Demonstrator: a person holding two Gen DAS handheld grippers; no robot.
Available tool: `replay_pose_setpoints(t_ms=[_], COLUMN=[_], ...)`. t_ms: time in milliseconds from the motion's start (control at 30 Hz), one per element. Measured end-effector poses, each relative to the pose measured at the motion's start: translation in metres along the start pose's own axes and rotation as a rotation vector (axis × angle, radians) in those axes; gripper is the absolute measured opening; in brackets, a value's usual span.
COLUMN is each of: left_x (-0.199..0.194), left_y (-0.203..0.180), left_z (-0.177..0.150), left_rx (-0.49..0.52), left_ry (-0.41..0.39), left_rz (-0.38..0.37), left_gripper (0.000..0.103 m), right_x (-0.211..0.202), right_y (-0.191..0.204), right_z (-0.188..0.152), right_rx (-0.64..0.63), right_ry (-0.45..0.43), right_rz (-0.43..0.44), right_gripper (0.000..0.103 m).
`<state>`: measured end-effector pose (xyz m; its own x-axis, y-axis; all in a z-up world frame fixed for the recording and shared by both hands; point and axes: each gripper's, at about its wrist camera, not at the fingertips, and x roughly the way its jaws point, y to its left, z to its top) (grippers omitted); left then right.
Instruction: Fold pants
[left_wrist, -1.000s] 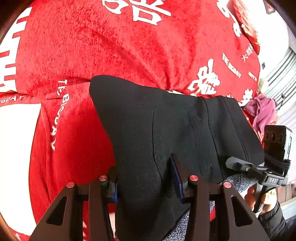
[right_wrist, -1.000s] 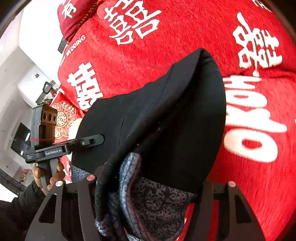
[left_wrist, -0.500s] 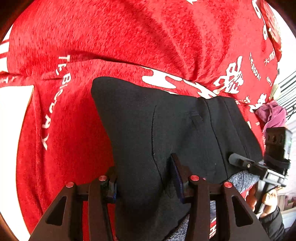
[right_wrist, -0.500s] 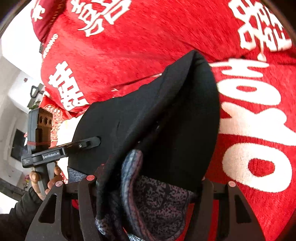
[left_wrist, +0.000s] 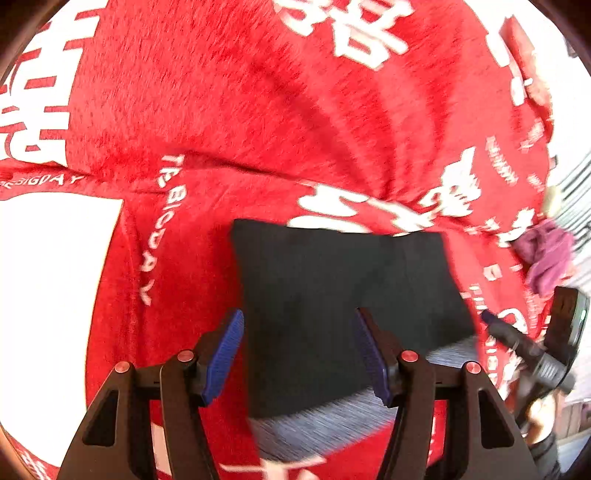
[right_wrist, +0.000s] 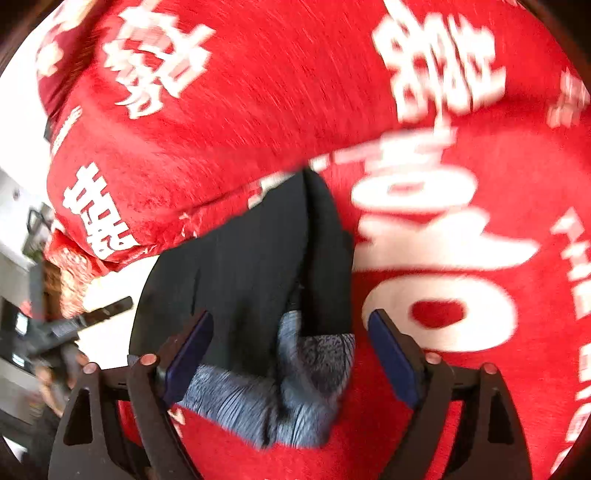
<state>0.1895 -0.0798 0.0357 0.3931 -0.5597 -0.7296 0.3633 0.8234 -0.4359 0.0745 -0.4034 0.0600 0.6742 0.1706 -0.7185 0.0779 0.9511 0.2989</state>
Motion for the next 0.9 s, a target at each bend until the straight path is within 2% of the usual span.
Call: replay_pose_setpoints(t_ms=[67, 133, 200, 267, 333, 367, 433, 500, 567, 633, 767, 833, 900], left_x=[-0.003, 0.005, 0.020, 0.042, 0.048, 0.046, 0.039, 0.026, 0.019, 0.028, 0.068, 0.090, 0.109], left_y=[-0.015, -0.030, -0.034, -0.029, -0.025, -0.025, -0.026, -0.029, -0.031, -0.028, -0.023, -0.017, -0.013], left_z=[-0.014, -0.029, -0.044, -0.056, -0.061, -0.060, -0.053, -0.038, -0.014, 0.010, 0.042, 0.047, 0.048], left_rx=[0.027, 0.059, 0.068, 0.045, 0.047, 0.048, 0.042, 0.065, 0.076, 0.044, -0.022, -0.036, -0.040], left_ry=[0.007, 0.029, 0.064, 0.116, 0.105, 0.106, 0.125, 0.086, 0.039, 0.044, 0.124, 0.154, 0.187], left_rz=[-0.039, -0.073, -0.073, -0.064, -0.068, -0.072, -0.077, -0.067, -0.036, -0.013, 0.035, 0.093, 0.114], left_gripper=[0.063, 0.063, 0.063, 0.063, 0.063, 0.063, 0.063, 0.063, 0.063, 0.063, 0.063, 0.063, 0.063], right_x=[-0.011, -0.014, -0.007, 0.008, 0.026, 0.033, 0.027, 0.018, -0.001, -0.002, 0.037, 0.065, 0.083], right_y=[0.031, 0.062, 0.076, 0.069, 0.052, 0.041, 0.038, 0.041, 0.045, 0.047, 0.052, 0.054, 0.053], right_z=[-0.015, -0.030, -0.040, -0.045, -0.048, -0.050, -0.048, -0.039, -0.020, 0.003, 0.046, 0.063, 0.070], right_rx=[-0.129, -0.266, -0.326, -0.305, -0.256, -0.212, -0.203, -0.199, -0.222, -0.251, -0.280, -0.294, -0.307], right_ry=[-0.024, -0.038, -0.028, 0.017, 0.074, 0.094, 0.091, 0.087, 0.012, -0.021, 0.033, 0.073, 0.103], right_rz=[0.014, 0.027, 0.055, 0.064, 0.062, 0.093, 0.120, 0.129, 0.151, 0.129, 0.086, 0.079, 0.062], right_gripper=[0.099, 0.099, 0.099, 0.099, 0.099, 0.099, 0.100, 0.100, 0.100, 0.101, 0.102, 0.102, 0.102])
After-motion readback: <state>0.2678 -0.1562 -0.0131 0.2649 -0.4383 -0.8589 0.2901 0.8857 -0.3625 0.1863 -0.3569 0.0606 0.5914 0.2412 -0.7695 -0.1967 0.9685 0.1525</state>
